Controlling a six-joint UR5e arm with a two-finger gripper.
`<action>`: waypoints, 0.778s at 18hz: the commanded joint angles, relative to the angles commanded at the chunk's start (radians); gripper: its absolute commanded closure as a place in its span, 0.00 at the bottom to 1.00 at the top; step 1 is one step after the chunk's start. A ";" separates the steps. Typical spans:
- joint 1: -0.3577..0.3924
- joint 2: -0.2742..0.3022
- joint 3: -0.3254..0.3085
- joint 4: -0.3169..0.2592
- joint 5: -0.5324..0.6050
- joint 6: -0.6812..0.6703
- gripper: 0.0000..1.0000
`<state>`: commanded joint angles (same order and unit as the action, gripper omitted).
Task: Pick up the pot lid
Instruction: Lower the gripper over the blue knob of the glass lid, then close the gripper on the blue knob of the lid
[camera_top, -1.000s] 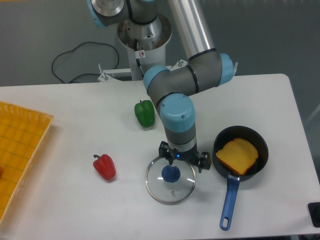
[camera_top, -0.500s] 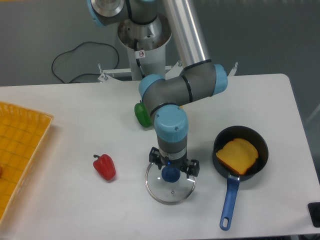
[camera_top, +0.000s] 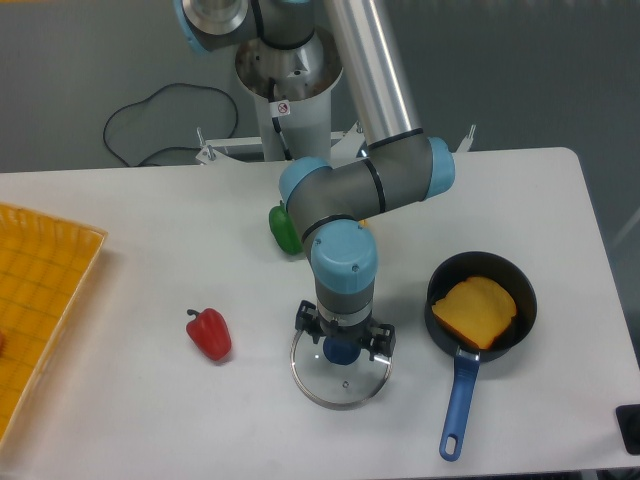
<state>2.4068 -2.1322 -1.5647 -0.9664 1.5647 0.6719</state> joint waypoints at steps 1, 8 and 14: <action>0.000 -0.005 0.002 0.002 0.002 -0.002 0.00; -0.003 -0.005 0.000 0.000 0.005 -0.011 0.00; -0.015 -0.008 -0.003 0.000 0.015 -0.017 0.00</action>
<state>2.3915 -2.1399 -1.5677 -0.9664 1.5800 0.6550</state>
